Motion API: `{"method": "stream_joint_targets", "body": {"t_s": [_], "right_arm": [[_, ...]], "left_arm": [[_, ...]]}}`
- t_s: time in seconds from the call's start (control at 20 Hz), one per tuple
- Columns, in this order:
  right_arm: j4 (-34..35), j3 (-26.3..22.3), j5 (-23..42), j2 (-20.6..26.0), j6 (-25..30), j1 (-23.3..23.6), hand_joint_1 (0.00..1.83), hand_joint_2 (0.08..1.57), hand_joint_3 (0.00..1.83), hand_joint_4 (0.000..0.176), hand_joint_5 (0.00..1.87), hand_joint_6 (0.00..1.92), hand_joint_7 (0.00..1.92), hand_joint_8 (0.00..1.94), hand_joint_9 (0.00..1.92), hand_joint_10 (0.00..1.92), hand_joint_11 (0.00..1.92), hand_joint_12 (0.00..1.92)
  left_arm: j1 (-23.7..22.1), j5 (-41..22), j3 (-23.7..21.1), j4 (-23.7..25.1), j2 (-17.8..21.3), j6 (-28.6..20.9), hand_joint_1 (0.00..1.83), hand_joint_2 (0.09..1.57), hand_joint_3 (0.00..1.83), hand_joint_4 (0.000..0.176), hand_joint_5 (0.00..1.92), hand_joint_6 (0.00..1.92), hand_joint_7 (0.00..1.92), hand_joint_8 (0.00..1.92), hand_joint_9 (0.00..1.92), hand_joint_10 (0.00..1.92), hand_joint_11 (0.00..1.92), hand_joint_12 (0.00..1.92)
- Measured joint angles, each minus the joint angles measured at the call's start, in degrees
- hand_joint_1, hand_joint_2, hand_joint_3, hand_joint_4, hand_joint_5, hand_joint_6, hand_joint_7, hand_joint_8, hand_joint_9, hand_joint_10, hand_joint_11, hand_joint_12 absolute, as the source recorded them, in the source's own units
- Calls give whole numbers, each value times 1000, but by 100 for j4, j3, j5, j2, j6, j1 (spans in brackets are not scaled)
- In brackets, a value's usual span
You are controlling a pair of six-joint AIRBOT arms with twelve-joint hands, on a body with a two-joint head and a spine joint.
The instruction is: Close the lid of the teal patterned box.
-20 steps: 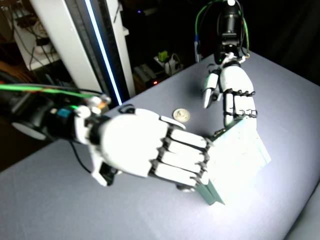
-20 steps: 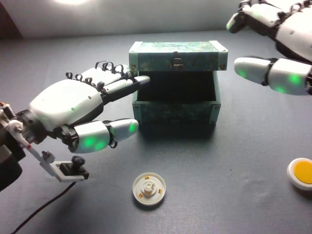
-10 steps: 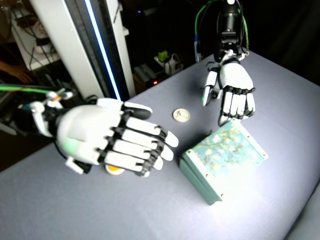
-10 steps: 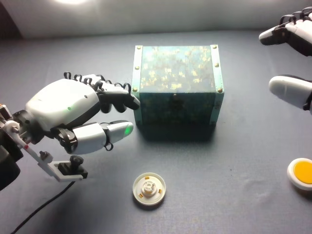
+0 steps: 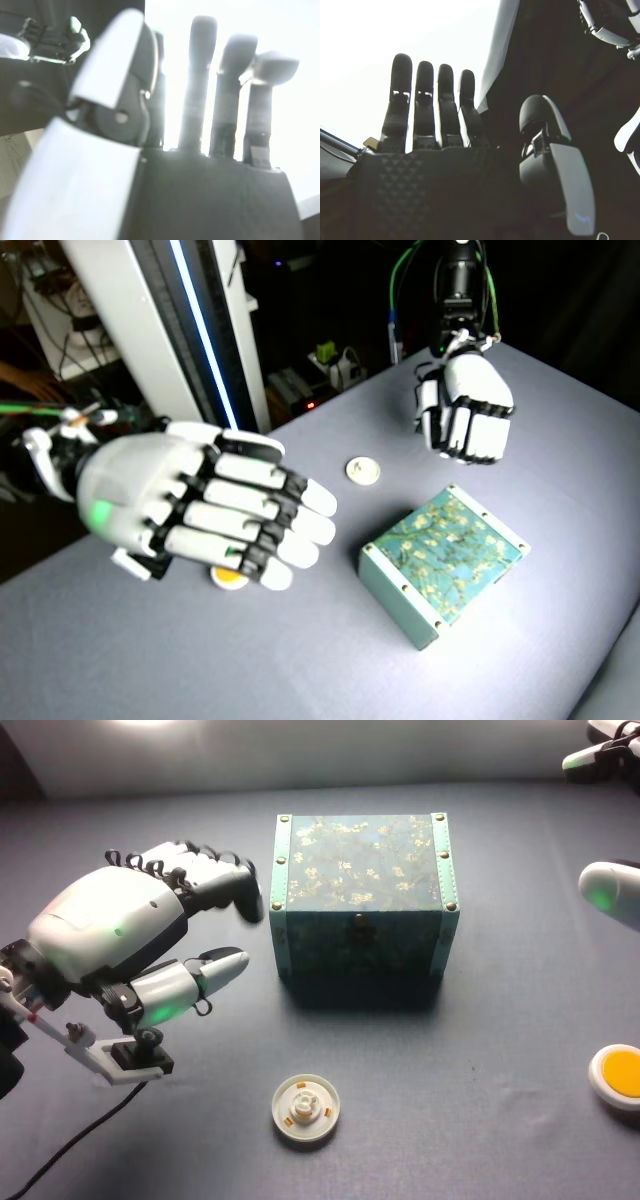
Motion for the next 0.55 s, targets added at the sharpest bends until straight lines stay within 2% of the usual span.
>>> {"method": "stream_joint_targets", "body": {"t_s": [0.05, 0.1, 0.15, 0.2, 0.25, 0.3, 0.35, 0.4, 0.45, 0.5, 0.55], "right_arm": [[2, -68, 0, 72, -2, -55, 0, 1456, 2, 0, 0, 621, 245, 16, 62, 422, 0, 1182], [-4, -94, 28, 136, 2, -103, 0, 1458, 1, 0, 0, 535, 229, 4, 12, 517, 0, 1225], [0, -133, 129, 208, 2, -142, 0, 1450, 0, 0, 6, 455, 223, 1, 2, 508, 0, 1149], [4, -173, 293, 260, 2, -195, 10, 1421, 0, 0, 0, 363, 182, 4, 0, 444, 0, 1137], [-17, -201, 415, 304, 2, -221, 10, 1409, 0, 0, 0, 233, 109, 0, 0, 289, 0, 1037], [-17, -245, 535, 354, 2, -282, 1, 1379, 0, 0, 0, 76, 22, 0, 0, 91, 0, 824], [-17, -291, 643, 396, 4, -339, 0, 1354, 0, 6, 0, 14, 4, 0, 0, 17, 0, 514], [-17, -313, 688, 433, 2, -378, 0, 1339, 0, 7, 0, 2, 0, 0, 0, 3, 0, 212], [-2, -361, 750, 476, -4, -398, 0, 1315, 0, 13, 0, 0, 0, 0, 0, 0, 0, 149], [-24, -417, 887, 546, -24, -452, 0, 1301, 0, 13, 0, 0, 0, 0, 0, 0, 0, 29], [-61, -468, 973, 605, -52, -487, 0, 1314, 0, 0, 0, 0, 0, 0, 0, 0, 0, 5]], "left_arm": [[66, -144, -85, 26, 81, 31, 270, 1431, 0, 87, 150, 228, 199, 55, 61, 341, 0, 1052], [118, -227, -140, 76, 151, 83, 291, 1446, 2, 83, 85, 139, 81, 19, 11, 88, 0, 503], [164, -393, -223, 31, 232, 153, 295, 1457, 3, 78, 52, 86, 15, 3, 1, 17, 0, 100], [210, -590, -291, -9, 304, 212, 238, 1444, 0, 102, 10, 16, 2, 0, 0, 3, 0, 19], [223, -739, -334, -37, 367, 254, 165, 1415, 0, 126, 1, 2, 0, 0, 0, 0, 0, 3], [323, -942, -442, -146, 470, 378, 144, 1399, 0, 125, 0, 0, 0, 0, 0, 0, 0, 0], [431, -1121, -501, -201, 546, 413, 92, 1381, 0, 106, 0, 0, 0, 0, 0, 0, 0, 0], [468, -1200, -507, -170, 603, 476, 78, 1371, 0, 98, 0, 0, 0, 0, 0, 0, 0, 0], [514, -1292, -608, -286, 669, 527, 72, 1365, 0, 130, 0, 0, 0, 0, 0, 0, 0, 0], [601, -1469, -658, -350, 723, 629, 45, 1324, 0, 154, 0, 0, 0, 0, 0, 0, 0, 0], [688, -1591, -728, -431, 789, 680, 46, 1291, 0, 144, 0, 0, 0, 0, 0, 0, 0, 0]]}}
